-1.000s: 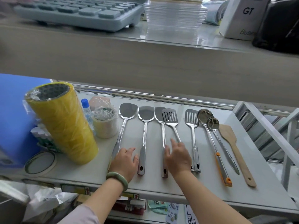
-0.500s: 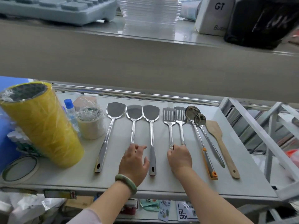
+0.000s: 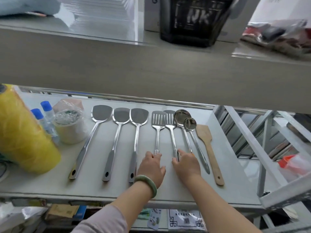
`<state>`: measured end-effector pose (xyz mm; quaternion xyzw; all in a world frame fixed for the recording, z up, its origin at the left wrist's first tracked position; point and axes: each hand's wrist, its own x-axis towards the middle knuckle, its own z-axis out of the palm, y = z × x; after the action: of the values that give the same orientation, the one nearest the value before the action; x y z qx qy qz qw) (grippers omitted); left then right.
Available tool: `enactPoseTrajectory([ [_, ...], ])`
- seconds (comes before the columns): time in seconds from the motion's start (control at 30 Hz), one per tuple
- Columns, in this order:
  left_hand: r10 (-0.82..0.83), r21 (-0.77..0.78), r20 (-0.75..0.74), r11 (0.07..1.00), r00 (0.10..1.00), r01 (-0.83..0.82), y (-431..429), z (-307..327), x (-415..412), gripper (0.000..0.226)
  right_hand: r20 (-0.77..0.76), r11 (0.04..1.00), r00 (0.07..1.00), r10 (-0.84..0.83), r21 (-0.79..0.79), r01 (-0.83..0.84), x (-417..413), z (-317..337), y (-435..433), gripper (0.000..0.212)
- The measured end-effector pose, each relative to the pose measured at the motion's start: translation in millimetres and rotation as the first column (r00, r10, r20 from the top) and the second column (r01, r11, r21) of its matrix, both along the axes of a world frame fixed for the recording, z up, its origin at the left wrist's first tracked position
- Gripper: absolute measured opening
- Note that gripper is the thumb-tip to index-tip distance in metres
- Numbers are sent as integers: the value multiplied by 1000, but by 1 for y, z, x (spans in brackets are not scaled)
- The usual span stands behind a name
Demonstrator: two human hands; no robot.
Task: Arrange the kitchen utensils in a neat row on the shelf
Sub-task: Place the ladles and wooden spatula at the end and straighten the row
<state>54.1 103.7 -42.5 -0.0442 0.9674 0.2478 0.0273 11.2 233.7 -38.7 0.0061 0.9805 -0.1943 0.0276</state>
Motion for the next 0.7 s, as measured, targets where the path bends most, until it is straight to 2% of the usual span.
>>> enactPoseTrajectory([
  [0.23,101,4,85,995,991,-102,8,-8,-4,50,-3,1000,1000,18,-16,-18,-5,1,29,39],
  [0.5,197,1,73,980,978,-198,14,-10,-4,53,-44,991,994,97,-89,-101,5,-9,20,23],
  [0.7,197,-18,63,980,978,-196,15,-9,-5,54,-54,986,991,123,-104,-128,2,-14,18,28],
])
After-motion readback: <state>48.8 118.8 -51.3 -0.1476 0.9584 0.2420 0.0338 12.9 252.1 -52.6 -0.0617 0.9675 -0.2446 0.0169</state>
